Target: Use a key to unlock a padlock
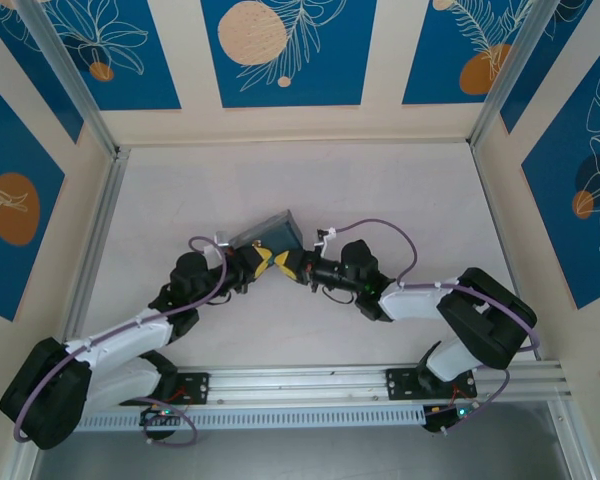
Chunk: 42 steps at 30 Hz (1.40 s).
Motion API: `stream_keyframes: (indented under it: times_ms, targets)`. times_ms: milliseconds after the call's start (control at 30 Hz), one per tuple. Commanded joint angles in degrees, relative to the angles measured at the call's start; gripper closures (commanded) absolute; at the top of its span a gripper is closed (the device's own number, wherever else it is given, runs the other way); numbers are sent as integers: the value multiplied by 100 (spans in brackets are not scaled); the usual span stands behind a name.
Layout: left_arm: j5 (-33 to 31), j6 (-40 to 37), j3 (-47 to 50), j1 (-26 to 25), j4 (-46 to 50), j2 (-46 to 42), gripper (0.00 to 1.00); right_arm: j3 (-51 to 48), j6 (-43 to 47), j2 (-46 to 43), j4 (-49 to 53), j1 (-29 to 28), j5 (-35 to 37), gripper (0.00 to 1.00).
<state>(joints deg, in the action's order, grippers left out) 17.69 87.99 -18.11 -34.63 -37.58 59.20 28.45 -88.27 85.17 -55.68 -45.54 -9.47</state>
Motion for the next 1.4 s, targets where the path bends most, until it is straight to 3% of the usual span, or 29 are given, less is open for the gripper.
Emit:
stream_keyframes:
  times_ms: [0, 333, 667, 800, 967, 1067, 1167, 1233, 1367]
  targets:
    - [276, -161, -74, -173, -235, -149, 100, 266, 98, 137, -154, -82, 19, 100]
    - [13, -1133, -93, -195, 524, 19, 100, 661, 241, 680, -122, 206, -327, 100]
    - [-381, -1747, 24, -193, 674, 304, 100, 729, 159, 1078, -250, 423, -468, 76]
    - [-476, -1856, 55, -194, 664, 411, 100, 625, 211, 1077, -195, 452, -496, 53]
    - [-545, -1949, 45, -182, 629, 585, 100, 306, 361, 790, 245, 506, -553, 39]
    - [-521, -2000, 19, -145, 551, 739, 100, 22, 702, 361, 899, 587, -620, 35]
    - [-460, -2023, -17, -110, 525, 864, 100, 54, 1538, -288, 2328, 702, -622, 35]
    - [-395, -2031, -65, -92, 538, 945, 100, 515, 2685, -745, 4100, 697, -332, 32]
    - [-197, -1980, -211, -73, 559, 1109, 100, 1212, 4464, -865, 5794, 621, 301, 32]
